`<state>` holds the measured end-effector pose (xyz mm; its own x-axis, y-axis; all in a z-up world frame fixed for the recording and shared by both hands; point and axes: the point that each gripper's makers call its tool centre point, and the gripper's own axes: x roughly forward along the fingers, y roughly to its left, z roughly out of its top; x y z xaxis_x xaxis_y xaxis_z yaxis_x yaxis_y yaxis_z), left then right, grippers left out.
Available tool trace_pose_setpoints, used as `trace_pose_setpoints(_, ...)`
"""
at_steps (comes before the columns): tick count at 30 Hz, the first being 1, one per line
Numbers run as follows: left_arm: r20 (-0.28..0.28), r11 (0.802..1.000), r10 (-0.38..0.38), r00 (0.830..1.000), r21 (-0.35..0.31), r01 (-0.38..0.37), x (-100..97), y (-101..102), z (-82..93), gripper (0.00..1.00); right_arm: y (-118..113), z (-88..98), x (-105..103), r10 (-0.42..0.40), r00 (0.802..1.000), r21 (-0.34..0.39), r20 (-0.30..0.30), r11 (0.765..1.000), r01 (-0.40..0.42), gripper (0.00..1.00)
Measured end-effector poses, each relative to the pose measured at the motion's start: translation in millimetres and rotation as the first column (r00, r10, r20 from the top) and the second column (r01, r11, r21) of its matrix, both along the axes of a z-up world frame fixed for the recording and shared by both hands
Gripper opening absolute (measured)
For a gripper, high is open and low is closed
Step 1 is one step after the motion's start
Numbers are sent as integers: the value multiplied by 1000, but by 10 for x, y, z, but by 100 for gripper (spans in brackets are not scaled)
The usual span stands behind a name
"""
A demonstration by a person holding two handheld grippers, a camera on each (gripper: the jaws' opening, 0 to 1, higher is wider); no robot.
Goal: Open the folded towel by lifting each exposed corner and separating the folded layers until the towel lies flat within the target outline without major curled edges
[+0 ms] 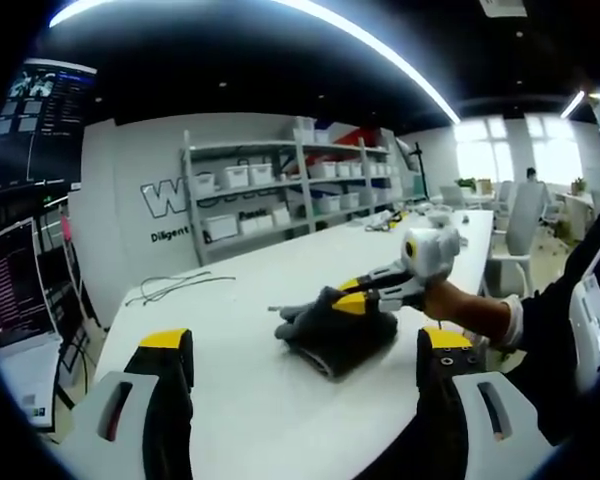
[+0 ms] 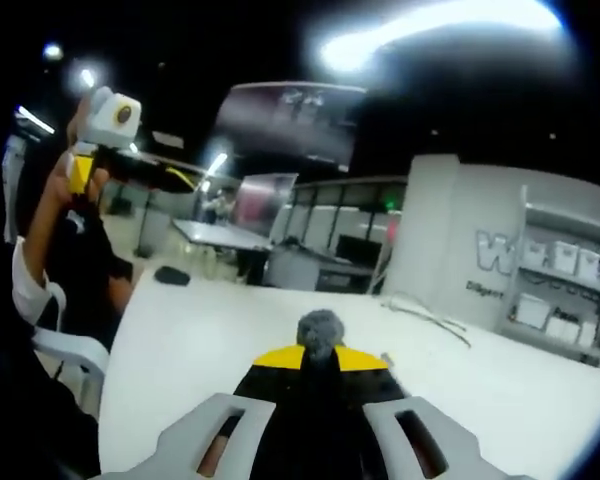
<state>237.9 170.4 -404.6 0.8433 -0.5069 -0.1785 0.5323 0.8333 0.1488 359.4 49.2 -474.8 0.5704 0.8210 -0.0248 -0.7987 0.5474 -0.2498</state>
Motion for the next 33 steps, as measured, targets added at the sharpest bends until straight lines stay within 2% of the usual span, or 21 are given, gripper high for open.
trace_pose_setpoints(33,5,1000,8,1000,3,-8,-11,49,20,91,-263,186,63,-80,997,144,-23,986,82,4)
